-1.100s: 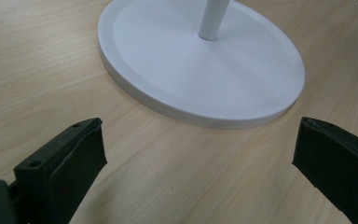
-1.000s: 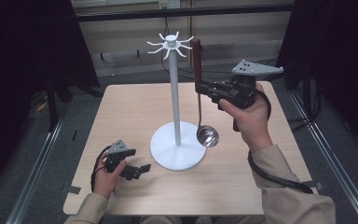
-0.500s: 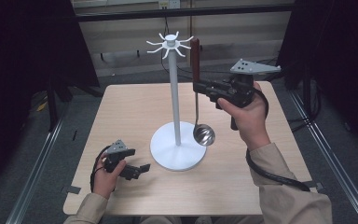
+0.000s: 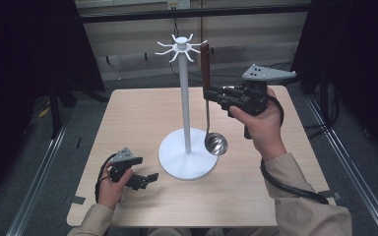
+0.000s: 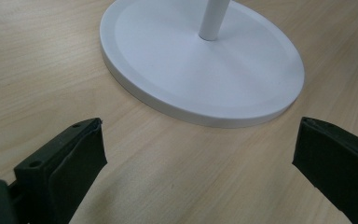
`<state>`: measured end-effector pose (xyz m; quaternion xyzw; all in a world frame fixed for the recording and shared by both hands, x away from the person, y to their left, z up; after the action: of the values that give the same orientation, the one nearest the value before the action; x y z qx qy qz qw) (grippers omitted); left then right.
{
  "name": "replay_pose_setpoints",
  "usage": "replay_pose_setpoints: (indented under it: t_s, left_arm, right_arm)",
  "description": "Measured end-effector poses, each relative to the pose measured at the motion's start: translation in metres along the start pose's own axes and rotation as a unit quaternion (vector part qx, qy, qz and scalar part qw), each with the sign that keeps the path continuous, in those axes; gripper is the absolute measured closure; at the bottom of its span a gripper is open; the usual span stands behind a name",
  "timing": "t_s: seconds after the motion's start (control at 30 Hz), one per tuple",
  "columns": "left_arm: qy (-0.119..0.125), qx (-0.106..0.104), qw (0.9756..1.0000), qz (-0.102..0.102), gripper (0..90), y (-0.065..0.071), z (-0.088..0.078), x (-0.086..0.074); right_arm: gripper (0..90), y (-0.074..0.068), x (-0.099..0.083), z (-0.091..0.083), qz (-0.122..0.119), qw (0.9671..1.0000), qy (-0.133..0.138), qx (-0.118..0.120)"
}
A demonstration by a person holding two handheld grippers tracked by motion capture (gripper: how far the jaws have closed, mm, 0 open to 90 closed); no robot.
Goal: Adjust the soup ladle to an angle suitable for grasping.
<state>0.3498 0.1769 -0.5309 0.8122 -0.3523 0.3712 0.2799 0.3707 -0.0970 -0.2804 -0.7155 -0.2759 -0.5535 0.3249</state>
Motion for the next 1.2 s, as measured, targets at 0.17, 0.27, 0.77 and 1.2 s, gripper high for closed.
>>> replay_pose_setpoints:
  t_s: [0.17, 0.27, 0.77, 1.2]
  left_arm:
    - [-0.002, 0.002, 1.0, -0.001, 1.9, -0.001, 0.0, -0.001]
    - [0.001, -0.001, 1.0, -0.002, 1.9, -0.001, 0.0, 0.0]
    - [-0.003, 0.002, 1.0, -0.001, 1.9, -0.002, 0.0, -0.001]
    - [0.0, 0.002, 1.0, -0.002, 1.9, -0.003, -0.001, -0.001]
  right_arm:
    - [74.8, 0.0, 0.002, 0.003, -0.003, 1.0, 0.0, -0.001]
    - [74.8, 0.0, 0.003, 0.008, -0.003, 1.0, 0.001, -0.006]
    - [74.8, -0.002, 0.002, 0.011, -0.003, 1.0, 0.004, -0.002]
    - [74.4, -0.004, -0.002, 0.014, 0.002, 0.9999, 0.016, -0.002]
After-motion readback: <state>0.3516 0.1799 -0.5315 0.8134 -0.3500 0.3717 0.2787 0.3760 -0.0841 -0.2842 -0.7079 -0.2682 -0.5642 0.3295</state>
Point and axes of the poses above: each handheld gripper's, and its own axes: z roughly forward along the jaws, x roughly out of its top, y roughly to its right, the point moved 7 cm from there along z, roughly forward along the jaws, and after that the axes turned 1 degree about z, right-handed, at the moved point
